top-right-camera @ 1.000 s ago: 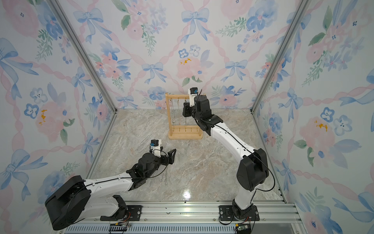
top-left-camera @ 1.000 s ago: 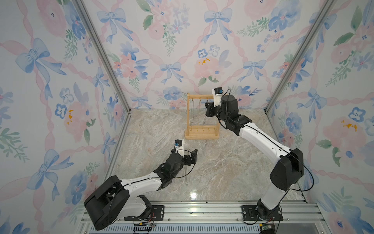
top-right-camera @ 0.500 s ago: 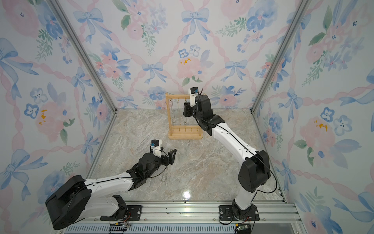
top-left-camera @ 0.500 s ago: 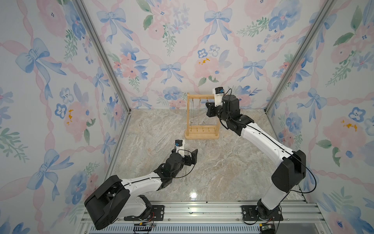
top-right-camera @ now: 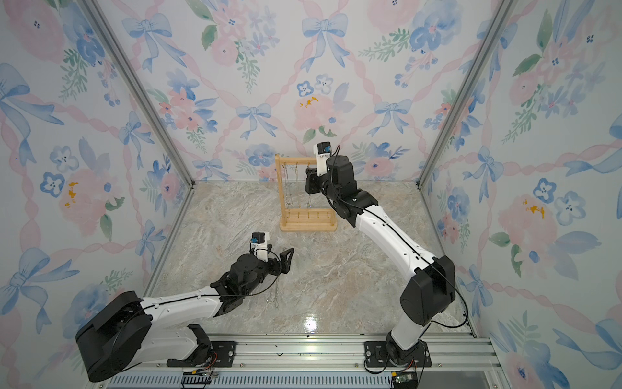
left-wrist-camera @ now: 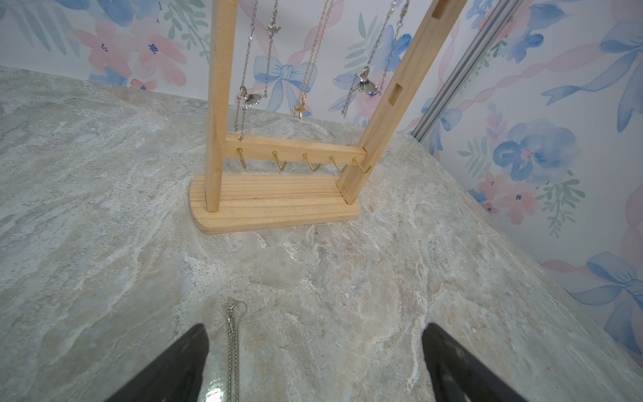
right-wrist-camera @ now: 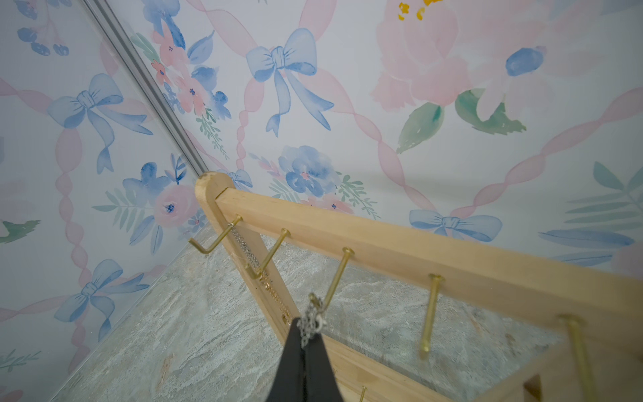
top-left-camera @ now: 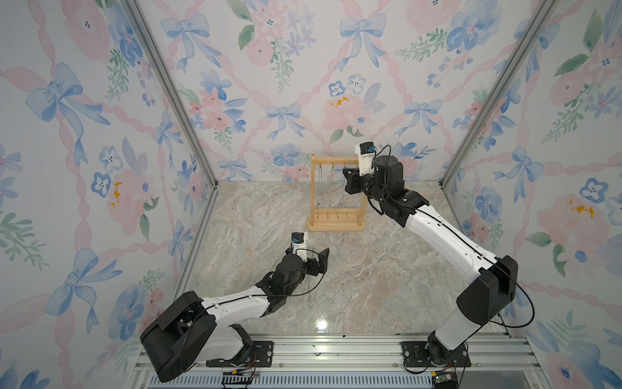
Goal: Take the necklace off the jewelry display stand
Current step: Take off the necklace from the stand.
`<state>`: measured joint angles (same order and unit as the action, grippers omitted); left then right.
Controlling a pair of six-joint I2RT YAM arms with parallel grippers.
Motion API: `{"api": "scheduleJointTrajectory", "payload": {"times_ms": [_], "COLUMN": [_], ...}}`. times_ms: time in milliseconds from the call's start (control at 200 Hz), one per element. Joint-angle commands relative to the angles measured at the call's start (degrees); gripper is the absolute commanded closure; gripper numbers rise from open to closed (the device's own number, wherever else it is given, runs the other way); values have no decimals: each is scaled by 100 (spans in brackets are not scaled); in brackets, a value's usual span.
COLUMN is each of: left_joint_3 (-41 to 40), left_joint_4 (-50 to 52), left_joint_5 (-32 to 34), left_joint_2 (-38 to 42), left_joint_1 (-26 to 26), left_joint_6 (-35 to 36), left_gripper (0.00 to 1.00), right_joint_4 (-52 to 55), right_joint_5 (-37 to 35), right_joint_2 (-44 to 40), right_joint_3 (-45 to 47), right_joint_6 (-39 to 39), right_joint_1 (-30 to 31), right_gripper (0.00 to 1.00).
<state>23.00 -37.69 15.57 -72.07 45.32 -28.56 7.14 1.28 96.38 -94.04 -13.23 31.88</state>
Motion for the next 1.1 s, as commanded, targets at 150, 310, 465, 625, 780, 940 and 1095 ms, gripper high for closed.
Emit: {"api": "scheduleJointTrajectory", "payload": {"times_ms": [150, 310, 465, 625, 780, 940, 1095], "left_joint_3": [85, 84, 89, 80, 79, 59, 48], "left_joint_4": [-72, -65, -65, -63, -63, -67, -71], "left_joint_5": [-26, -35, -35, -34, -18, 3, 21], "left_joint_2": [-39, -44, -46, -36, -35, -17, 18], "left_joint_1": [-50, -50, -50, -50, -47, -50, -46], "left_joint_6": [-40, -38, -41, -32, -26, -1, 26], "left_gripper": [2, 2, 2, 2, 2, 2, 2], "right_joint_4": [156, 148, 154, 149, 148, 63, -6], "right_joint_5": [161, 176, 169, 145, 135, 130, 184], "right_joint_2": [-128, -128, -325, -416, -547, -802, -1154], "right_joint_3": [-268, -342, -369, -349, -280, -23, 403], "right_joint_6": [-44, -56, -32, -1, 31, 52, 55], "right_joint_1": [55, 82, 133, 178, 231, 300, 328], "right_gripper": [100, 100, 100, 100, 100, 100, 100]}}
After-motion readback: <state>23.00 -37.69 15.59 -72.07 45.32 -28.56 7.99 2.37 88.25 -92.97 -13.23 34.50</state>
